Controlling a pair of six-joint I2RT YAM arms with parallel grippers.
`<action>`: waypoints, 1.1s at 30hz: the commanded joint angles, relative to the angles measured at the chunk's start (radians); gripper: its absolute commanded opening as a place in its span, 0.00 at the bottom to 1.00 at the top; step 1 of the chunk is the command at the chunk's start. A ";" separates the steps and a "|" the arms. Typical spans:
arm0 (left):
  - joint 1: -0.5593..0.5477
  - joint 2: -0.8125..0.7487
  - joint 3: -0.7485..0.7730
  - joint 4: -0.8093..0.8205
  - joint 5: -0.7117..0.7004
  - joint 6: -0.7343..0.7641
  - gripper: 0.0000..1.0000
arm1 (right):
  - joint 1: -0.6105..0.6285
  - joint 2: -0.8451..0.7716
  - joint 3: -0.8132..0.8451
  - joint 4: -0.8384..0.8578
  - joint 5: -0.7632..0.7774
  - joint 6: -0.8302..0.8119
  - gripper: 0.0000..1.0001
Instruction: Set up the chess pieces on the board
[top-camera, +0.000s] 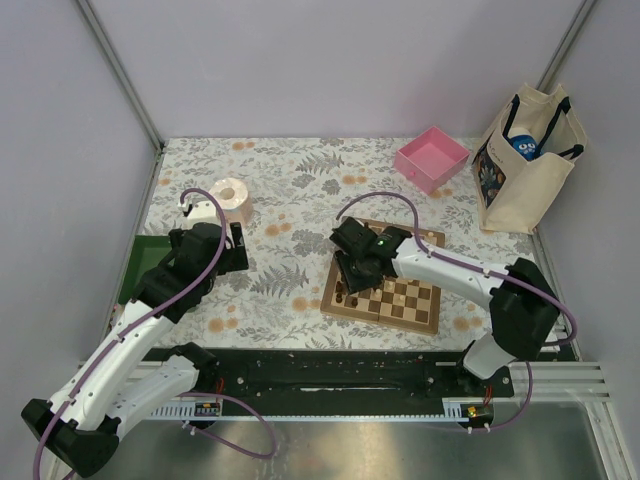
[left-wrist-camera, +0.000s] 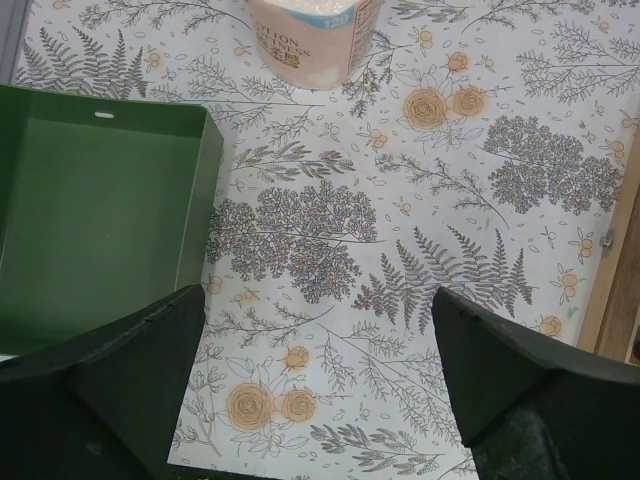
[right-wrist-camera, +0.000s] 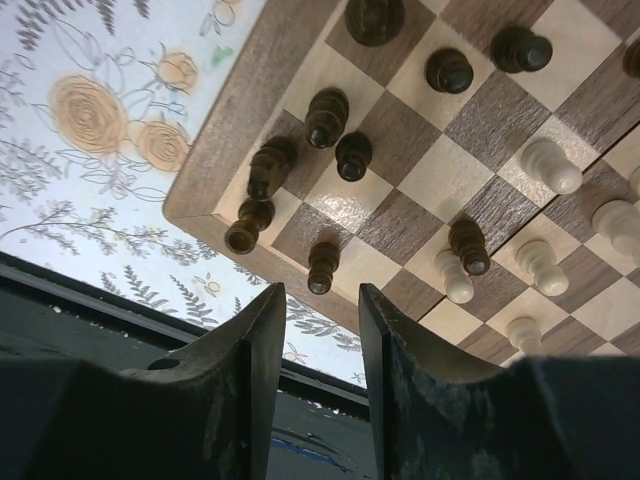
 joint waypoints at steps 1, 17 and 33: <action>0.003 -0.008 -0.005 0.013 0.007 0.000 0.99 | 0.008 0.032 -0.020 -0.013 0.013 0.022 0.44; 0.003 -0.002 -0.005 0.013 0.007 0.001 0.99 | 0.008 0.097 -0.038 0.025 -0.028 0.021 0.36; 0.003 0.003 -0.003 0.013 0.009 0.001 0.99 | 0.008 0.089 -0.046 0.078 -0.074 0.025 0.26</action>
